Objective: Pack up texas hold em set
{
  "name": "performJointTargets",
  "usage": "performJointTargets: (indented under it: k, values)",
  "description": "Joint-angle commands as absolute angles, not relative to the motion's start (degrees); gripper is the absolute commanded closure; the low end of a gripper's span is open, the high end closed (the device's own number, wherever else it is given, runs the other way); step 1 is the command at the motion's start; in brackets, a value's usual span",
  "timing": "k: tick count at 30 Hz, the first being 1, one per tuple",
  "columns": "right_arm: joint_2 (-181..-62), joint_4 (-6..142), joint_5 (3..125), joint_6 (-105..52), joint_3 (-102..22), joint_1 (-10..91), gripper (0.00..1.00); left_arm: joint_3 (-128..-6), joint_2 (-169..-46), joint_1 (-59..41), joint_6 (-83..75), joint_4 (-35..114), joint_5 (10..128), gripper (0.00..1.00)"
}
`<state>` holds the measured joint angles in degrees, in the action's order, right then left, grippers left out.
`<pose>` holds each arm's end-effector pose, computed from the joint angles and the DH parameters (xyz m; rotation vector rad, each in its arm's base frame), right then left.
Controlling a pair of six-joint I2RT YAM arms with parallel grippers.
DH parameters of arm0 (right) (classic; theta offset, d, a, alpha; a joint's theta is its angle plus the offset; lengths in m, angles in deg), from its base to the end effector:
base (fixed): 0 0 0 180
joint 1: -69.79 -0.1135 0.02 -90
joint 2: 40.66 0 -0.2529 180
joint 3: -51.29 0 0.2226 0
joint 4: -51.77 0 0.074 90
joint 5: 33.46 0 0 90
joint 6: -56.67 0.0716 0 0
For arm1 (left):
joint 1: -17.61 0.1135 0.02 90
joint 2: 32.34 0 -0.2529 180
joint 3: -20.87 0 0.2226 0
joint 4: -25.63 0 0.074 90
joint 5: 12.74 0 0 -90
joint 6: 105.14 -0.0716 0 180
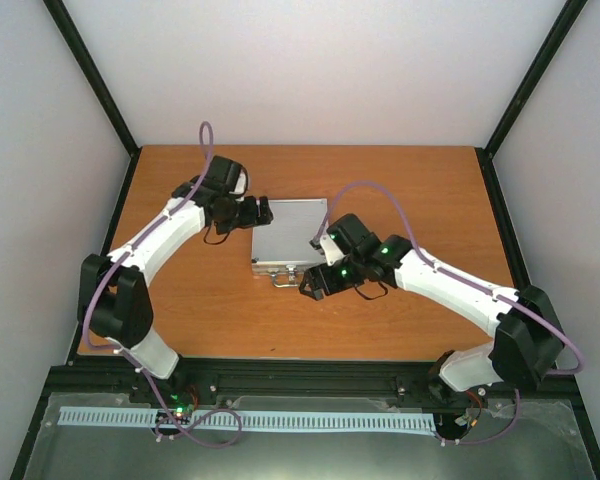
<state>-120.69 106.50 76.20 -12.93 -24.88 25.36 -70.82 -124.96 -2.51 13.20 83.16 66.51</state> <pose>0.1774 0.2076 0.2269 -0.7022 2.6570 0.8153 0.3049 -0.1259 0.2395 -0.1203 2.6626 -0.5374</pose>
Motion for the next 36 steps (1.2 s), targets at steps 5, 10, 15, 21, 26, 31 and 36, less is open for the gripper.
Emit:
performJointTargets:
  k: [5, 10, 15, 21, 26, 31, 36]
  values:
    - [-120.99, 89.72, 84.06, -5.45, -16.42, 23.68, 0.22, -73.18, -125.45, -6.65, 14.51, 84.74, 70.68, 0.00]
    - [-124.83, 87.47, 85.64, -4.02, -17.28, 23.71, 0.23, -78.68, -131.59, -7.31, 12.05, 86.54, 70.46, 0.00]
    - [-126.91, 84.35, 82.45, 1.96, -16.82, 23.73, 0.29, -81.04, -134.56, -7.61, 9.68, 87.14, 71.04, 0.00]
    - [-128.11, 81.95, 78.24, 7.68, -17.06, 23.64, 0.29, -83.36, -137.85, -7.61, 8.05, 90.17, 76.04, 0.02]
    - [-128.77, 79.39, 77.29, 11.22, -17.27, 23.41, 0.30, -83.70, -140.17, -7.61, 7.78, 91.94, 77.67, 0.04]
    - [-129.16, 75.87, 75.11, 12.99, -17.20, 21.49, 0.30, -82.28, -143.18, -7.61, 7.34, 91.18, 80.08, 0.04]
    - [-131.39, 71.95, 74.81, 15.32, -17.05, 19.42, 0.30, -80.55, -144.44, -7.61, 8.34, 89.99, 79.65, 0.05]
